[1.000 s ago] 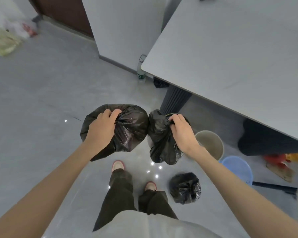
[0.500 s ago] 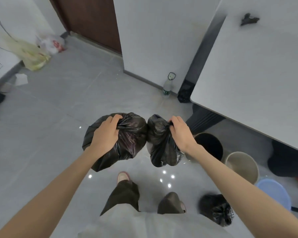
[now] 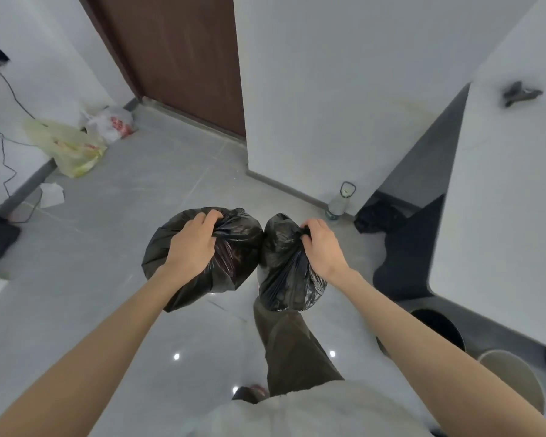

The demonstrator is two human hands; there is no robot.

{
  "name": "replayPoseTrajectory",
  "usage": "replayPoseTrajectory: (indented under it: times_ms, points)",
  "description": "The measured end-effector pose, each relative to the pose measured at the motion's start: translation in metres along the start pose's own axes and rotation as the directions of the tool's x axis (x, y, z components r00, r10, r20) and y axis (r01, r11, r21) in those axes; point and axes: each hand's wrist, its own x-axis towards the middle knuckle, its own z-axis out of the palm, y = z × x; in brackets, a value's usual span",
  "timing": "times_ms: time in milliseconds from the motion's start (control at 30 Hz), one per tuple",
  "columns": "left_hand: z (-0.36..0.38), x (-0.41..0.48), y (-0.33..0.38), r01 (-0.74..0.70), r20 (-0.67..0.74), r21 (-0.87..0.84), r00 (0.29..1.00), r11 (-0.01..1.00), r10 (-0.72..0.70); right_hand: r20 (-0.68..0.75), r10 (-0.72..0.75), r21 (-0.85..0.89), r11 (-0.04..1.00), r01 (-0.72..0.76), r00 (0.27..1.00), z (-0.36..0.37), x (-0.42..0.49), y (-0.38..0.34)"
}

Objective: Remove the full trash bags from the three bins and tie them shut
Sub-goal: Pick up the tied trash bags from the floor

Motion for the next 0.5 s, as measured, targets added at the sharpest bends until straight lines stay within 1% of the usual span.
replayPoseTrajectory:
  times_ms: [200,300,500]
  points:
    - [-0.020,0.125,-0.019,0.013,0.051,0.026,0.999,1.000,-0.014,0.056,0.046,-0.026,0.999,-0.044,0.997,-0.007,0.128,-0.014]
    - [-0.027,0.180,-0.026,-0.008,0.062,0.003,0.998,1.000,0.007,0.050,0.097,-0.029,0.995,-0.096,0.994,-0.011,0.180,-0.019]
    - [-0.031,0.278,-0.037,-0.070,0.150,-0.009,0.986,0.998,0.070,0.034,0.212,-0.025,0.977,-0.211,0.977,-0.011,0.262,-0.020]
